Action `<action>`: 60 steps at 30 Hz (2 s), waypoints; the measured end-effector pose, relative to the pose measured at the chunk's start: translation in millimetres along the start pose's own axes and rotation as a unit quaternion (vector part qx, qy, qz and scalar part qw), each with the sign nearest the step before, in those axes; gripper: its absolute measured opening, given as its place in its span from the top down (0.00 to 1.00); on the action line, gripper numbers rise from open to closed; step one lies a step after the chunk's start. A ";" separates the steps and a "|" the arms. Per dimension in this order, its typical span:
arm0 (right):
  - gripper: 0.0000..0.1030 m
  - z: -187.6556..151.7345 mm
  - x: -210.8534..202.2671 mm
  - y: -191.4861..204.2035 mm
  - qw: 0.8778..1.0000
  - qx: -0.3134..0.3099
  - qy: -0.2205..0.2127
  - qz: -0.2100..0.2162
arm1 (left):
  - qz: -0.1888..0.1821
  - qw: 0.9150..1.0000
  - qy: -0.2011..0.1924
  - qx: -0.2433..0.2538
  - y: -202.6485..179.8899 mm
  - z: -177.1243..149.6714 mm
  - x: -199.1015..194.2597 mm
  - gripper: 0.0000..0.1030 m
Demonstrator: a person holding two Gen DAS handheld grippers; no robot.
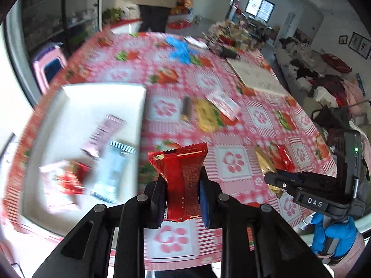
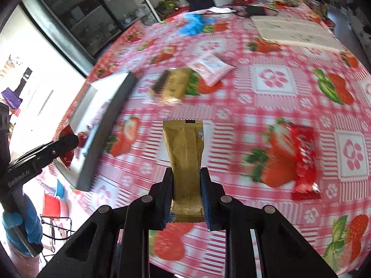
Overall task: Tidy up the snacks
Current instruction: 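Carry the red wrapper over the white tray while the right grasps and carries the gold packet, then open both grippers to drop the red wrapper and gold packet into the tray, then withdraw both tools from the tray back over the tablecloth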
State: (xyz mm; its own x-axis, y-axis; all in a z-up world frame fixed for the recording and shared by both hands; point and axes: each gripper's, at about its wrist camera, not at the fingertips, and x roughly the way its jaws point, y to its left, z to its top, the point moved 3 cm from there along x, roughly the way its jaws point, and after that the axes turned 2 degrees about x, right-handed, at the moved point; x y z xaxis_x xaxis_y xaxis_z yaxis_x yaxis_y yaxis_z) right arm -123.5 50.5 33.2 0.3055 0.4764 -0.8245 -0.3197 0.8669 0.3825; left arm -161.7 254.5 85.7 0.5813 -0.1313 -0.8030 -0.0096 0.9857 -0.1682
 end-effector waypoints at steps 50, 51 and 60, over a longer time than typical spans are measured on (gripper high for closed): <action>0.00 74.6 81.3 98.7 0.989 -0.118 0.066 -0.057 | 0.101 0.993 0.041 -0.041 93.3 12.9 26.0 0.20; 0.00 75.4 72.4 85.4 0.990 -0.111 0.058 -0.064 | 0.091 0.994 0.040 -0.034 83.3 18.6 25.4 0.20; 0.00 62.1 1.6 -50.6 0.992 -0.003 0.017 -0.126 | 0.039 0.996 0.066 0.043 -27.4 71.4 96.9 0.15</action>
State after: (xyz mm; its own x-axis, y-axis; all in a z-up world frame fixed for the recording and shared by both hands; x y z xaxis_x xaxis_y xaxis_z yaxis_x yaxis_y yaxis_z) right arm -51.2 16.6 38.4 0.3461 0.2401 -0.9070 -0.2423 0.9568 0.1608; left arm -47.0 222.3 53.3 0.4685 -0.0606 -0.8814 0.0218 0.9981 -0.0570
